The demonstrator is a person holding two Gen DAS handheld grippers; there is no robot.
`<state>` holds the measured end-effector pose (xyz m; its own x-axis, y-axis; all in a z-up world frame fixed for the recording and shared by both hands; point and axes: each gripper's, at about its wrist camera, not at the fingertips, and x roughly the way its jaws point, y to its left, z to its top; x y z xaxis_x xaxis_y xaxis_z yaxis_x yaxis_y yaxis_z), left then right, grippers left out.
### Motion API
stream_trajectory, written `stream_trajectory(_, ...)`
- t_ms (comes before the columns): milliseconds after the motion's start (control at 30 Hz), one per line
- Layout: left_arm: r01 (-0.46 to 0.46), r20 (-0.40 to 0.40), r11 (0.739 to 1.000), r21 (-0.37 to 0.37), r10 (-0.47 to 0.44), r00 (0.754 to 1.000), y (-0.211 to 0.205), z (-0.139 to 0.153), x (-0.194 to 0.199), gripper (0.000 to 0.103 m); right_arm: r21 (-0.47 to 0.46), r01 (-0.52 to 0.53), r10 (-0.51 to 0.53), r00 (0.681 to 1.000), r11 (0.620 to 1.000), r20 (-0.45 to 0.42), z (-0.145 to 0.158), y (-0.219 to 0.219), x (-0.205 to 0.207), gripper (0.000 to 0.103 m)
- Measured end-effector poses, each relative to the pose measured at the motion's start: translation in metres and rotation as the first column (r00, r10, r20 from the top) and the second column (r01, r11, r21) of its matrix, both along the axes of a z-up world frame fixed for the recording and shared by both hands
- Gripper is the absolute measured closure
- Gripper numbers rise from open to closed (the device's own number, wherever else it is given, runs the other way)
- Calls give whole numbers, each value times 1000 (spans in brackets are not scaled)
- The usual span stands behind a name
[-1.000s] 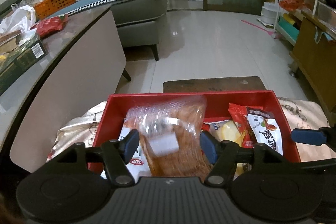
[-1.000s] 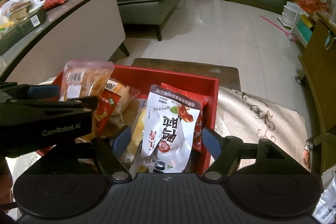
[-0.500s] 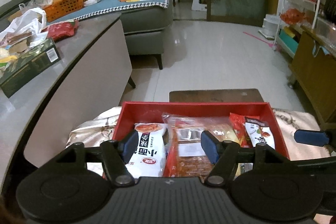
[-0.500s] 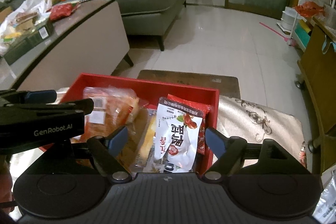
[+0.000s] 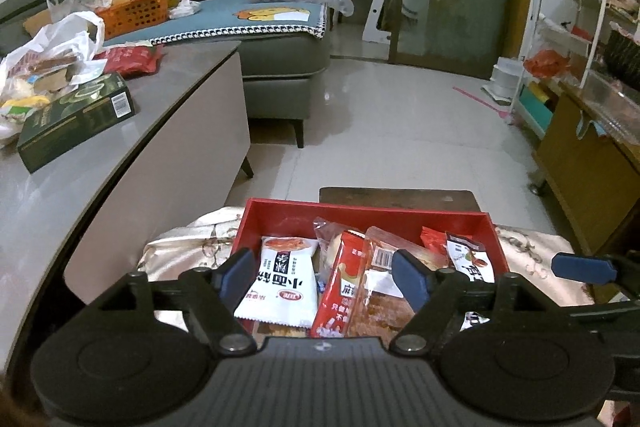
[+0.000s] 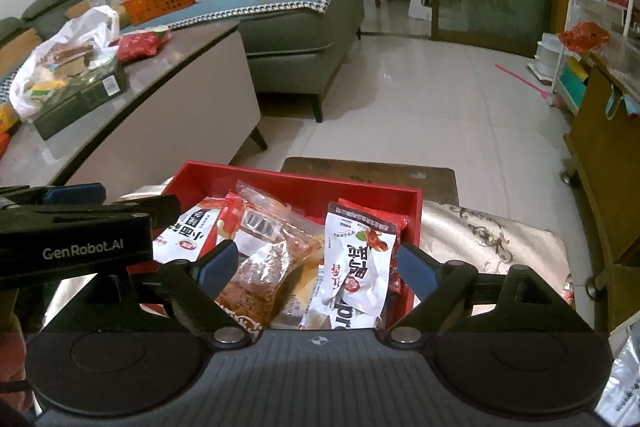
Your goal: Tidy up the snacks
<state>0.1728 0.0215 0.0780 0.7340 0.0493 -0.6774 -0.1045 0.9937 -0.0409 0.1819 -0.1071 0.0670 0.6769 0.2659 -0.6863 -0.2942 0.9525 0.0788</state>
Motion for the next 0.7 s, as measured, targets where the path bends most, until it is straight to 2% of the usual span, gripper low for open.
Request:
stream_trajectory(100,-4,8,1000,-2,4,1000,2,2,-8,29,1,-1,1,1000,1000,13,4,0,-10,12)
stream_trajectory(700,-20,34,1000,-13,20,999,11,10,-61,23,11,-32,32,998,999,50,18,5,-63,11)
